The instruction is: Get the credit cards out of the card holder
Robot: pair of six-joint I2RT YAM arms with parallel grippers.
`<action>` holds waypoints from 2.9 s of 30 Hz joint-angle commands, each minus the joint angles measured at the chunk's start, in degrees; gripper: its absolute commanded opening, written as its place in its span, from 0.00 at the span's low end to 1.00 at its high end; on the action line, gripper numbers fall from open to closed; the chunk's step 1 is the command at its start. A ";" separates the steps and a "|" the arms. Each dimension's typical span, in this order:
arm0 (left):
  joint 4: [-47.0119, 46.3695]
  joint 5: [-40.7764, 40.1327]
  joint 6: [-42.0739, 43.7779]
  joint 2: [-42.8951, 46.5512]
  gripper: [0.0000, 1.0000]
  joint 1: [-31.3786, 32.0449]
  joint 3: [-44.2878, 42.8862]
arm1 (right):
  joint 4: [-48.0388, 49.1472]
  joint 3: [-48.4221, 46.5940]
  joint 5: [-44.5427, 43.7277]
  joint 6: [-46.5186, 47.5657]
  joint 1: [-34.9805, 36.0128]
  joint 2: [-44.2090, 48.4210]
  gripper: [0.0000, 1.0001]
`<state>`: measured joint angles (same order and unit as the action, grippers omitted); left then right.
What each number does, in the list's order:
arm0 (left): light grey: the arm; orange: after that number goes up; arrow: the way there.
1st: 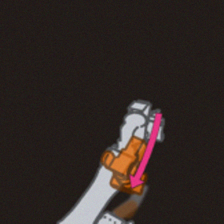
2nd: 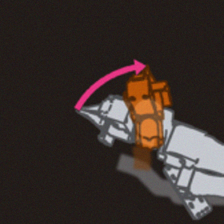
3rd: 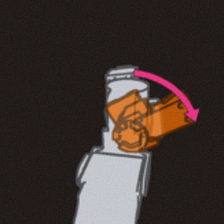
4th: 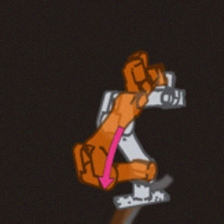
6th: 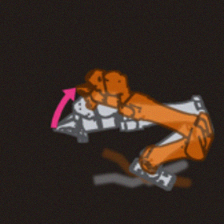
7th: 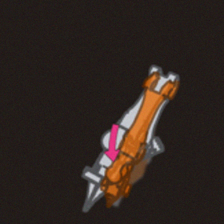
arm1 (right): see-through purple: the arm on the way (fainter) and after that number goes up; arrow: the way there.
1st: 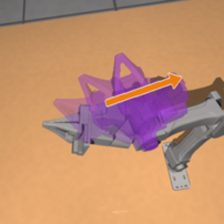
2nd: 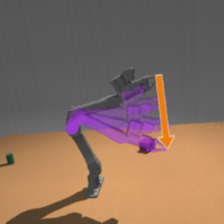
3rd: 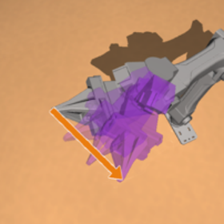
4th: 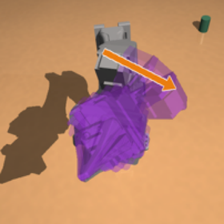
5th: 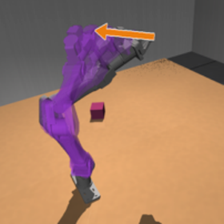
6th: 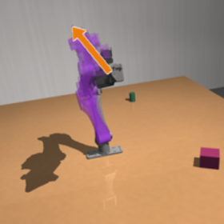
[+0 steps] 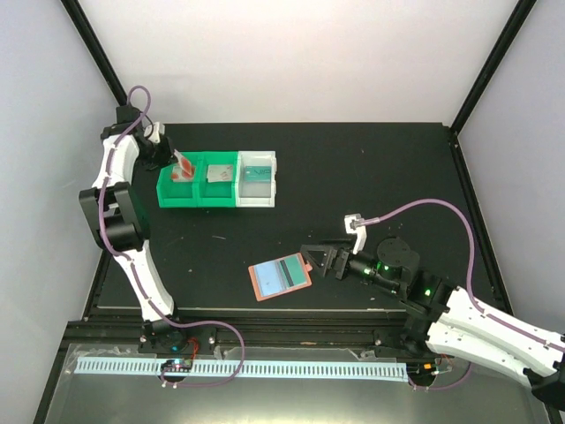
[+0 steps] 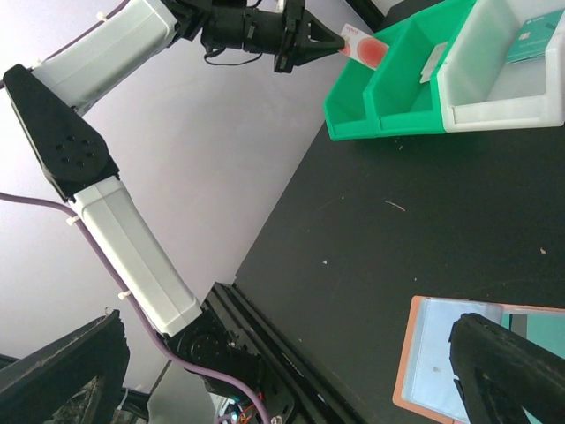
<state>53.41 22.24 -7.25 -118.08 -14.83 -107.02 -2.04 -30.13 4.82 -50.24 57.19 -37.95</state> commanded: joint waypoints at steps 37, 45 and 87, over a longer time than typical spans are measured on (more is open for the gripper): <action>-5.76 -1.94 -1.92 -10.07 0.22 0.08 -8.53 | 0.69 -0.40 -4.26 -0.70 0.13 -2.25 1.00; -3.50 -3.74 -4.02 -9.62 0.29 0.16 -12.62 | 1.32 0.56 -2.91 -1.74 0.20 -2.16 1.00; -7.08 7.96 -9.78 40.78 0.92 23.21 42.73 | -20.98 -9.46 -7.08 7.85 0.20 -15.07 0.78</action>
<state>52.51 25.36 -14.35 -80.93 5.45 -69.71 -23.49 -37.71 -3.31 -44.69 57.19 -50.19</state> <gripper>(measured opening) 0.932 0.829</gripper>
